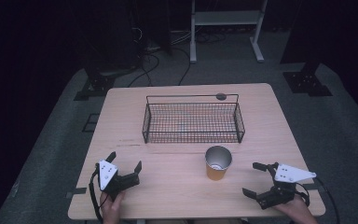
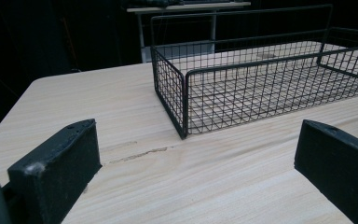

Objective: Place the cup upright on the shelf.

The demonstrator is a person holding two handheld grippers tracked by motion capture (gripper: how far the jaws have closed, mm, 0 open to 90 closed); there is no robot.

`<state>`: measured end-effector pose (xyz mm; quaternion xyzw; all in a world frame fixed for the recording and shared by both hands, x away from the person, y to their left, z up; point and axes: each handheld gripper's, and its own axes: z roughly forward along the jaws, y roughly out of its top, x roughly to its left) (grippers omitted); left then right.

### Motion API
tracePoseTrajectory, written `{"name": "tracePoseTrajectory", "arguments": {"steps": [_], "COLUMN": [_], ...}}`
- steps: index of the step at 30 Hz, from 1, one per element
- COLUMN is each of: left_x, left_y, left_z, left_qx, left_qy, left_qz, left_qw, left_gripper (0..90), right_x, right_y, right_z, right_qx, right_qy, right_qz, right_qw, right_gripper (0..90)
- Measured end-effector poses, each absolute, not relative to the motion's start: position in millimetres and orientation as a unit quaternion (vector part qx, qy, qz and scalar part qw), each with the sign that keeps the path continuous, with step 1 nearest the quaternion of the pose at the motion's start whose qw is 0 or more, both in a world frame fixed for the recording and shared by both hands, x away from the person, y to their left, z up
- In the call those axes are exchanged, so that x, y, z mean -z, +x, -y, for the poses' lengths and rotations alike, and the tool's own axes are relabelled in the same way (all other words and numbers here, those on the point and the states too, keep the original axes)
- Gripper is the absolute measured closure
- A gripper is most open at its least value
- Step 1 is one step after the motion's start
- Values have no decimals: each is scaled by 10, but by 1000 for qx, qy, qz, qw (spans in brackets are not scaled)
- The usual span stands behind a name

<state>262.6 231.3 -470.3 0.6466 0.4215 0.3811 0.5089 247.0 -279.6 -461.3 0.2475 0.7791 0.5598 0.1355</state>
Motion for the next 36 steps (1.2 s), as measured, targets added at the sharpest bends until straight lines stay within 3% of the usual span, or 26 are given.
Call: {"name": "tracePoseTrajectory", "arguments": {"steps": [36], "left_x": [4703], "left_y": [2610], "left_z": [-2315], "left_qx": [-385], "left_qy": [644], "left_qz": [-421], "left_qw": [510], "left_gripper": [0], "right_x": [4389], "right_y": [2758], "right_z": [2413], "right_qx": [-530], "right_qy": [244], "right_qz": [-802], "right_qw": [128], "right_gripper": [0]}}
